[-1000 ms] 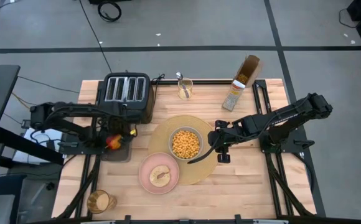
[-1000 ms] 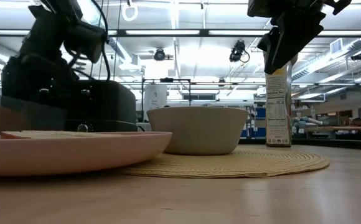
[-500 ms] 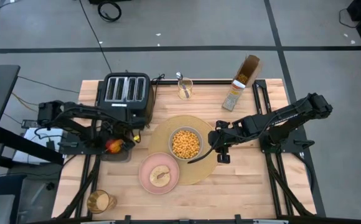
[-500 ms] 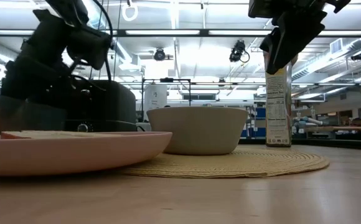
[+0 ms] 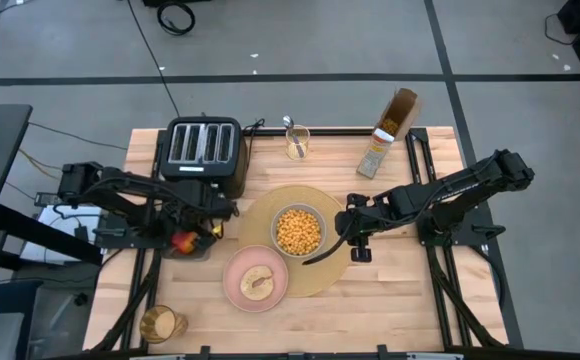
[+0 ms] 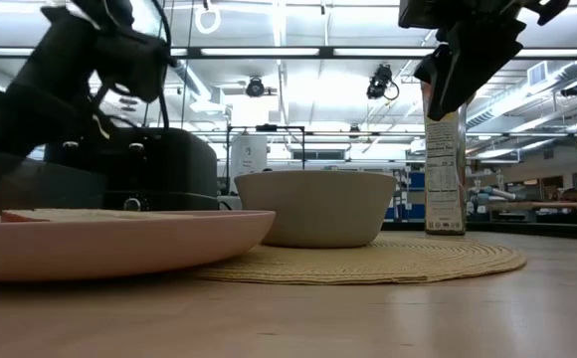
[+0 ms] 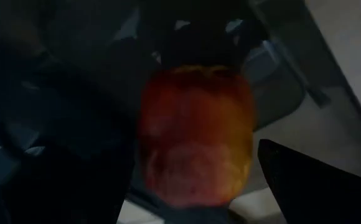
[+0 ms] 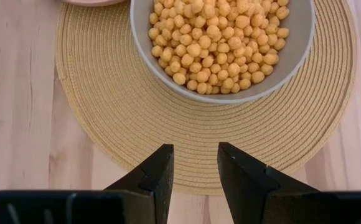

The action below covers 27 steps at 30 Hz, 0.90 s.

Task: Arrange a breakfast setting
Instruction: Put the apple on the table mat to the top left of the gray bowl

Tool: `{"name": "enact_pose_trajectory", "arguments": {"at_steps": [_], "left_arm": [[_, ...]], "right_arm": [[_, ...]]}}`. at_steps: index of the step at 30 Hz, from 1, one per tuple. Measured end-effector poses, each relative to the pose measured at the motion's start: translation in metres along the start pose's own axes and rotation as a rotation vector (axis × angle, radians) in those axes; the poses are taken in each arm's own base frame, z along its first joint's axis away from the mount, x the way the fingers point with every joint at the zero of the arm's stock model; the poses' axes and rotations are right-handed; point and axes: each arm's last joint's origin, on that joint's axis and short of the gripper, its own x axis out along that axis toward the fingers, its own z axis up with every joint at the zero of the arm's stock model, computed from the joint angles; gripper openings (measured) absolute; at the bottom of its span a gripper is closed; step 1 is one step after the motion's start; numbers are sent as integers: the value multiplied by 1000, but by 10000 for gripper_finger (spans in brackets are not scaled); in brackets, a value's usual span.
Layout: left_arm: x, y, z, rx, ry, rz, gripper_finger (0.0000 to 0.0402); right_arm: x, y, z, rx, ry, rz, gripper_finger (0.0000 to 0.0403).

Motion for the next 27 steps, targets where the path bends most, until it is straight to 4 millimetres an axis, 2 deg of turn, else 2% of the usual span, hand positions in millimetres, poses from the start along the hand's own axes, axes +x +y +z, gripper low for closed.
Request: {"name": "enact_pose_trajectory", "arguments": {"at_steps": [5,8,17,23,27], "left_arm": [[24,6,5,-30,49,-94,345],[31,9,5,-30,66,-113,345],[32,9,5,-36,68,-115,345],[21,8,3,-57,61,-136,346],[25,7,4,-66,19,-130,346]], "right_arm": [[0,0,0,29,0,0,132],[0,0,0,30,0,2,132],[0,0,0,26,1,0,132],[0,0,0,26,2,-3,132],[0,0,0,29,3,-3,132]]}}
